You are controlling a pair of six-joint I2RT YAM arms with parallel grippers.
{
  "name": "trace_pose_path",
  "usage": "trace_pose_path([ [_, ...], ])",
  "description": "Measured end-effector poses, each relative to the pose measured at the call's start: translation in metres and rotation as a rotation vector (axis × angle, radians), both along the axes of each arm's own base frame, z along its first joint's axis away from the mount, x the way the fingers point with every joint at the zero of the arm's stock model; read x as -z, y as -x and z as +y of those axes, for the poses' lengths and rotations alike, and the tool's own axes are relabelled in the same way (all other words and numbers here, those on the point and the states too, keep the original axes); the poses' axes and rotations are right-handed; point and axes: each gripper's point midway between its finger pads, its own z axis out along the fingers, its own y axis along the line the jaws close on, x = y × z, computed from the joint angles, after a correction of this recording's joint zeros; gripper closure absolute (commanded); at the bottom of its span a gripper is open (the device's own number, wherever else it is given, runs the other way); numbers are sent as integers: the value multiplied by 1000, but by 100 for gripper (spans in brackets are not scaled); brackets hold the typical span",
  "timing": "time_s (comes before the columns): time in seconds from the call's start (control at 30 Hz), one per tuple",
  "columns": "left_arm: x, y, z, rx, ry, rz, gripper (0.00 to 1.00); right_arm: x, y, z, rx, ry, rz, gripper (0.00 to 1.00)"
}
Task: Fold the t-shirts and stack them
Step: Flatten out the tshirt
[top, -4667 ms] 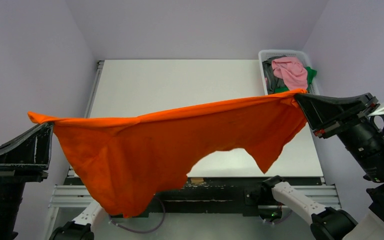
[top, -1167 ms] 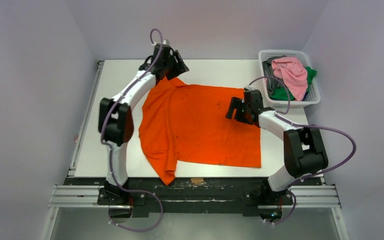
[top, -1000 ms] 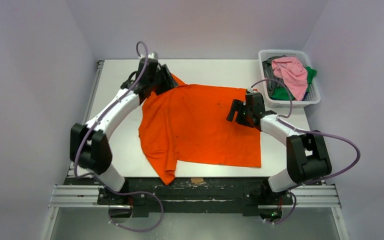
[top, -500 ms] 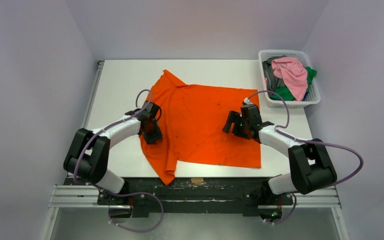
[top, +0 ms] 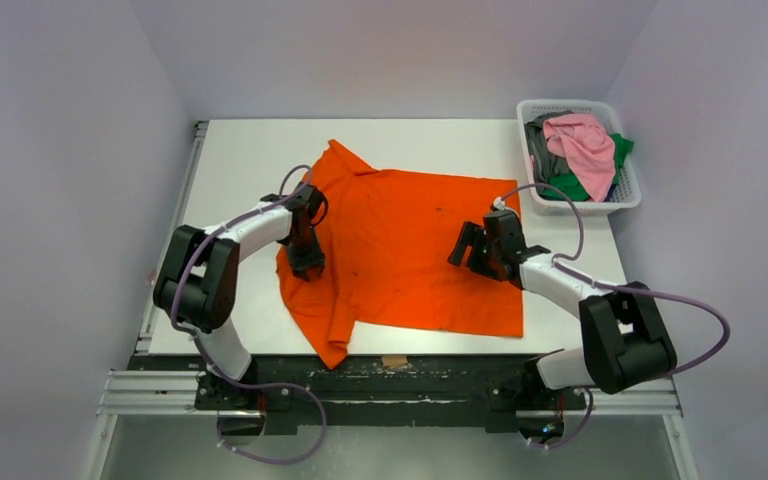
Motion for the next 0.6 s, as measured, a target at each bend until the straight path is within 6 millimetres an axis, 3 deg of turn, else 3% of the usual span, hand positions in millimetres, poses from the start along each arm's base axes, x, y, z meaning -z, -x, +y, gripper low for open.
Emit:
trace_pose_path([
  [0.23,2,-22,-1,61,-18,97,74,0,9,-14,32,26,7,18],
  [0.37,2,-23,-1,62,0,135,74,-2,13,-22,54,48,0,13],
  [0.6,-2,-23,6,40,-39,149,73,3,3,-33,95,51,-8,18],
])
